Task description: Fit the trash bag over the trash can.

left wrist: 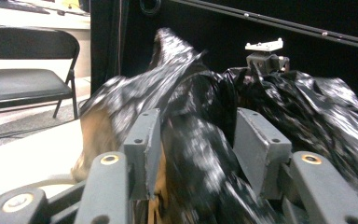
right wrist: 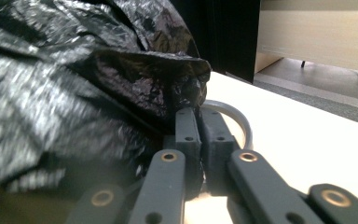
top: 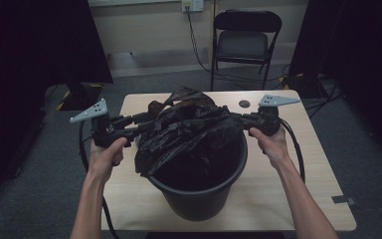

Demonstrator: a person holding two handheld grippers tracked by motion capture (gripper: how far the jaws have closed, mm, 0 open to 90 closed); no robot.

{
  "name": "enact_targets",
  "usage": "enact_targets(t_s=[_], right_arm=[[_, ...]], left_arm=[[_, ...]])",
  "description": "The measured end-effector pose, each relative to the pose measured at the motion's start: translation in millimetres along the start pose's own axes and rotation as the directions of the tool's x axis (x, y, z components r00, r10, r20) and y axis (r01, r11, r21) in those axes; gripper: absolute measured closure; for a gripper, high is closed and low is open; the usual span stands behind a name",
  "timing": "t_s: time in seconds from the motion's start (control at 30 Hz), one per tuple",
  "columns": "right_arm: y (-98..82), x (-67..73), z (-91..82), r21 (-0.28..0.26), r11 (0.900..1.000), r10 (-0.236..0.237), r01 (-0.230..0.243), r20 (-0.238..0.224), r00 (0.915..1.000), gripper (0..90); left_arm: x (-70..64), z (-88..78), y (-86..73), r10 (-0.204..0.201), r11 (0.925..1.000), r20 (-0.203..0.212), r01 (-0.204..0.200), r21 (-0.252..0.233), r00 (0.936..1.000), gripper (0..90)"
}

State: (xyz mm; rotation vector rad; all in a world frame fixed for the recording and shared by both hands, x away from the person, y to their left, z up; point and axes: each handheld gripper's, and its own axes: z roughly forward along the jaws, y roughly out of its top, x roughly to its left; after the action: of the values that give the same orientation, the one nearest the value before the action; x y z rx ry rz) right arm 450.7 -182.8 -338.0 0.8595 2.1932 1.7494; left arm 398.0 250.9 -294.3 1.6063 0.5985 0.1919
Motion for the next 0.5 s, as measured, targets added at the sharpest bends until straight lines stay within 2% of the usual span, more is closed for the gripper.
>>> enact_targets(t_s=[0.1, 0.2, 0.23, 0.37, 0.43, 0.5], right_arm=[[8.6, -0.4, 5.9, 0.011, 1.0, -0.01, 0.01, 0.012, 0.9999, 77.8], [17.0, 0.6, 4.3, 0.0, 1.0, -0.012, 0.012, 0.031, 0.9994, 65.0], [19.9, 1.3, 1.1, -0.01, 1.0, -0.012, 0.012, 0.041, 0.9991, 60.3], [31.8, 5.4, -16.6, -0.05, 0.999, -0.01, 0.014, 0.08, 0.9967, 48.9], [36.2, 9.3, -24.6, -0.073, 0.997, -0.01, 0.016, 0.089, 0.9959, 46.3], [40.4, 14.8, -31.8, -0.094, 0.995, -0.017, 0.024, 0.078, 0.9968, 44.9]], left_arm=[[5.5, 9.0, 0.0, -0.014, 0.9995, -0.006, 0.014, 0.028, 0.9999, 53.2], [2.9, 9.7, -4.6, 0.004, 0.9991, 0.015, -0.005, 0.042, 0.9999, 59.1], [1.0, 8.2, -5.8, 0.006, 0.9993, 0.016, -0.007, 0.036, 0.9999, 61.8], [-4.1, -0.5, -7.7, 0.007, 0.9996, 0.002, -0.007, 0.027, 1.0, 63.5], [-8.3, -5.7, -8.9, 0.015, 0.9995, -0.004, -0.015, 0.027, 0.9999, 63.2], [-12.2, -10.4, -10.2, 0.014, 0.9995, -0.008, -0.014, 0.027, 0.9999, 62.4]])
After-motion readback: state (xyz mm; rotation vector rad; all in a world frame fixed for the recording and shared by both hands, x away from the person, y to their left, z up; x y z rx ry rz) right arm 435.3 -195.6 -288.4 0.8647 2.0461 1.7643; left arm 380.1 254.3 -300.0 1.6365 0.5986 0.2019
